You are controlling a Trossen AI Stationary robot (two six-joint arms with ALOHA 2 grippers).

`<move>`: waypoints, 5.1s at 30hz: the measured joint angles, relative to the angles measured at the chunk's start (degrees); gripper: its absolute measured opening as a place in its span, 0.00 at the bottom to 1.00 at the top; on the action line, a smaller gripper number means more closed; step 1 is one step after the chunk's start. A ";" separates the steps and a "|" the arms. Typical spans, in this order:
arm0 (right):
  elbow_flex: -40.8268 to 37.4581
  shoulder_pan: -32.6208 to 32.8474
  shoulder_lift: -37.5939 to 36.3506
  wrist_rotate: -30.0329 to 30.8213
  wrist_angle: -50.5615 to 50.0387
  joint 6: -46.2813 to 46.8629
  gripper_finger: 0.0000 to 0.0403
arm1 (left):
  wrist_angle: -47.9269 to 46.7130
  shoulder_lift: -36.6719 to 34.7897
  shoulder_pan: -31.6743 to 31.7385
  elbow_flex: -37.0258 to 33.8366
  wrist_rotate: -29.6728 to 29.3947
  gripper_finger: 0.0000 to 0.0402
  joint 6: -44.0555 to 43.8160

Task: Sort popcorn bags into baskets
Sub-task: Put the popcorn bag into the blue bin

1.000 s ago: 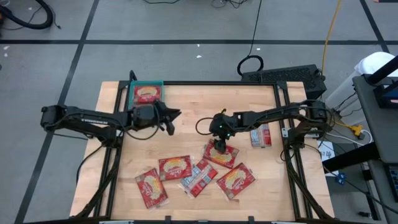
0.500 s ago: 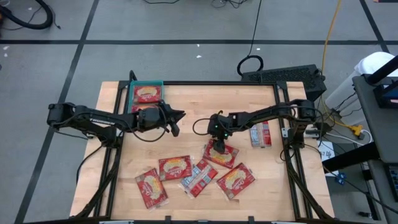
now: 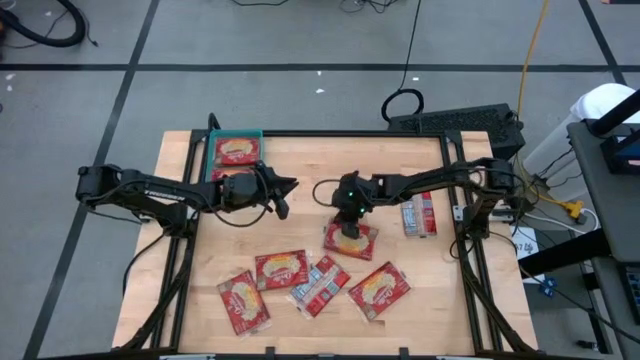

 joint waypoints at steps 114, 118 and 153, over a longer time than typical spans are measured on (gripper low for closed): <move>7.06 -1.75 -14.23 16.64 1.82 -10.77 0.03 | -27.47 -15.15 -1.67 -1.99 -0.18 0.42 9.70; -1.19 -1.86 -19.21 16.57 13.41 -8.61 0.02 | -15.32 -15.52 -1.67 -7.44 -0.22 0.41 9.76; -20.15 -2.76 -10.87 10.46 72.35 -2.74 0.03 | 17.20 -10.34 6.05 -5.44 18.62 0.51 15.71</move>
